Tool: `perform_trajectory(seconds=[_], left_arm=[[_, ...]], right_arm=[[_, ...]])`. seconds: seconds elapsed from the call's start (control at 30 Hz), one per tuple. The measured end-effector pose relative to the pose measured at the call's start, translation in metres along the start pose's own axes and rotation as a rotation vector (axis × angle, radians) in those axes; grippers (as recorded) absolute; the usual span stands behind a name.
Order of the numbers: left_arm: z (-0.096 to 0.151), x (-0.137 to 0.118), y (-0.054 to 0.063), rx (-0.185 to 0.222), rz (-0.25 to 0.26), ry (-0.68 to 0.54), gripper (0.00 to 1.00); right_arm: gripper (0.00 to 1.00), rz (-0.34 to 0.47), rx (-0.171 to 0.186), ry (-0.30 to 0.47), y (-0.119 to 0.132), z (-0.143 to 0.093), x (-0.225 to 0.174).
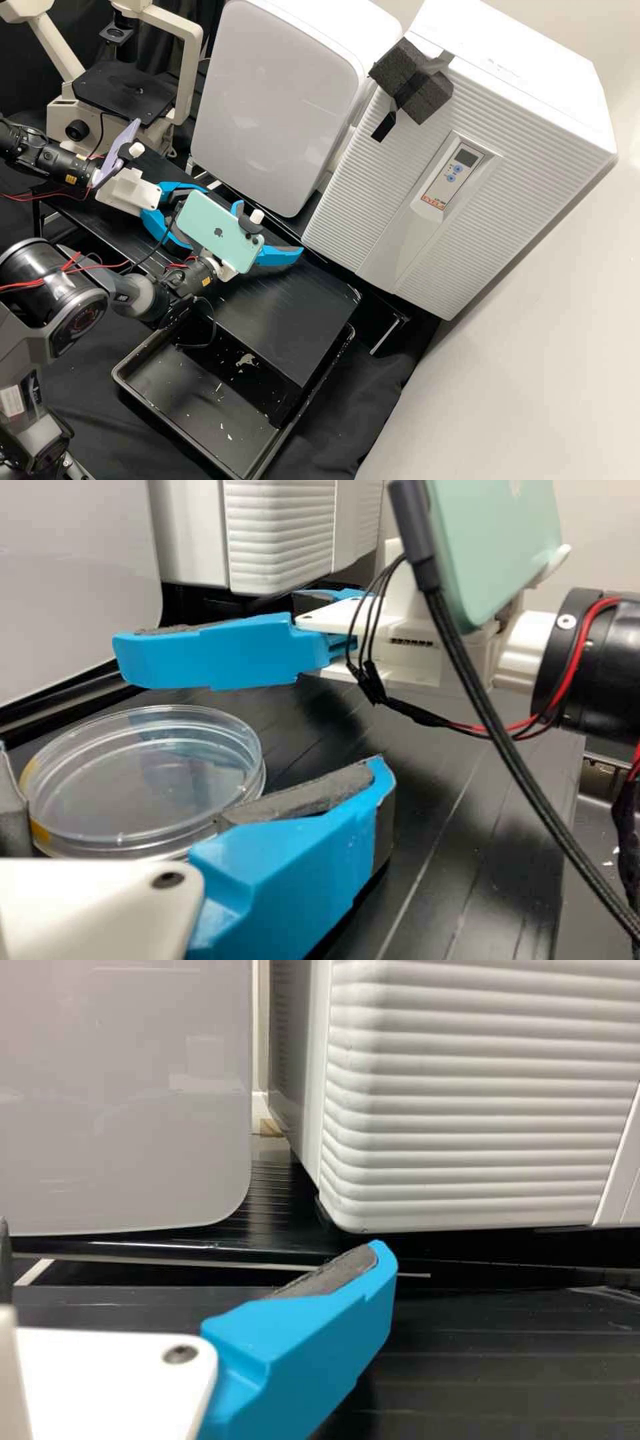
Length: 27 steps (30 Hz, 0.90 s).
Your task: Place the petri dish on the microscope
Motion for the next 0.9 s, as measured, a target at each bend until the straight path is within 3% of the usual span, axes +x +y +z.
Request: perform_trajectory(seconds=[0.37, 0.4, 0.9], left_arm=[[-0.0024, 0.0057, 0.0006, 0.002, 0.004, 0.001, 1.0], [-0.0027, 0.0061, -0.0001, 0.001, 0.002, 0.001, 0.0], [-0.0084, 0.0051, -0.0002, -0.004, 0.012, 0.004, 0.0]], right_arm=[[1.0, 0.0, 0.0, 0.0, 0.0, 0.0, 0.0], [1.0, 0.0, 0.0, 0.0, 0.0, 0.0, 0.0], [1.0, 0.0, 0.0, 0.0, 0.0, 0.0, 0.0]])
